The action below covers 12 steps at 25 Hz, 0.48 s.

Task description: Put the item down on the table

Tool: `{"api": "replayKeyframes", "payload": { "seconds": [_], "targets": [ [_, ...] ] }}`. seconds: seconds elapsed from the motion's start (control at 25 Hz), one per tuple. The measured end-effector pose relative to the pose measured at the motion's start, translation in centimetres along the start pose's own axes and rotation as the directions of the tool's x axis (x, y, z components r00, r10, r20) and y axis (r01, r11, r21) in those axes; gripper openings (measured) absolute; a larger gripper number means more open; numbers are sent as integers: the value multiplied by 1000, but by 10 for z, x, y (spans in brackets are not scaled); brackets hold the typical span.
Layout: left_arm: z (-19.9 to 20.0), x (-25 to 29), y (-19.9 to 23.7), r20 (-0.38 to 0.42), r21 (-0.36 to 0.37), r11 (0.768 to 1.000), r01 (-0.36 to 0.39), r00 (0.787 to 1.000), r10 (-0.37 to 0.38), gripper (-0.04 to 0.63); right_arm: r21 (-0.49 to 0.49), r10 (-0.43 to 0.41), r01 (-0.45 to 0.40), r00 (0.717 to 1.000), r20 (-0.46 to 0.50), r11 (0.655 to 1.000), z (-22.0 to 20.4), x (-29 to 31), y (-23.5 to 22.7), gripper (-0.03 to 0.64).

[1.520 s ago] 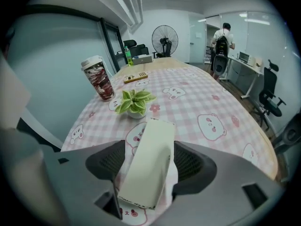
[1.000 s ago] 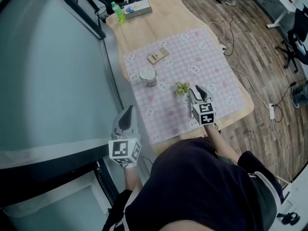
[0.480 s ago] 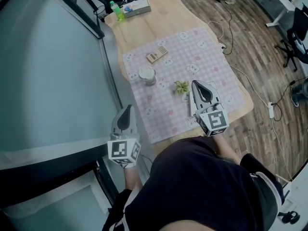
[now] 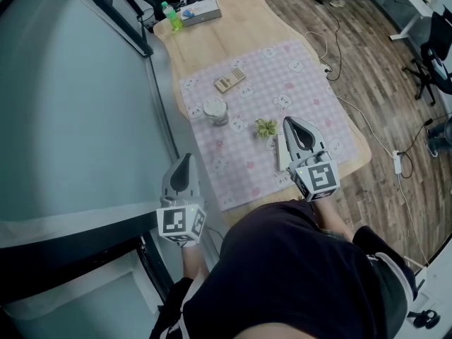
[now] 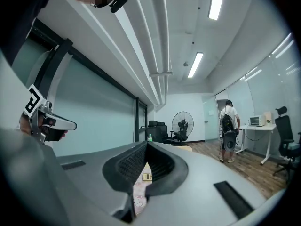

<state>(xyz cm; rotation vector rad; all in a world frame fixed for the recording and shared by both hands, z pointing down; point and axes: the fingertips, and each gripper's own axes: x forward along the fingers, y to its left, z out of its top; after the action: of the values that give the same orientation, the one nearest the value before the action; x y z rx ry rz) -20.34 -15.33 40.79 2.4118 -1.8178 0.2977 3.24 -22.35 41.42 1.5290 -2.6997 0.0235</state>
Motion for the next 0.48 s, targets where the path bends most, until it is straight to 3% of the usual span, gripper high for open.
{"api": "replayKeyframes", "payload": {
  "seconds": [0.48],
  "targets": [
    [6,-5,7,35,-32,999,-39,999,40,-5,-7,-10,10,1000,18,1000,6,-4,-4,14]
  ]
}}
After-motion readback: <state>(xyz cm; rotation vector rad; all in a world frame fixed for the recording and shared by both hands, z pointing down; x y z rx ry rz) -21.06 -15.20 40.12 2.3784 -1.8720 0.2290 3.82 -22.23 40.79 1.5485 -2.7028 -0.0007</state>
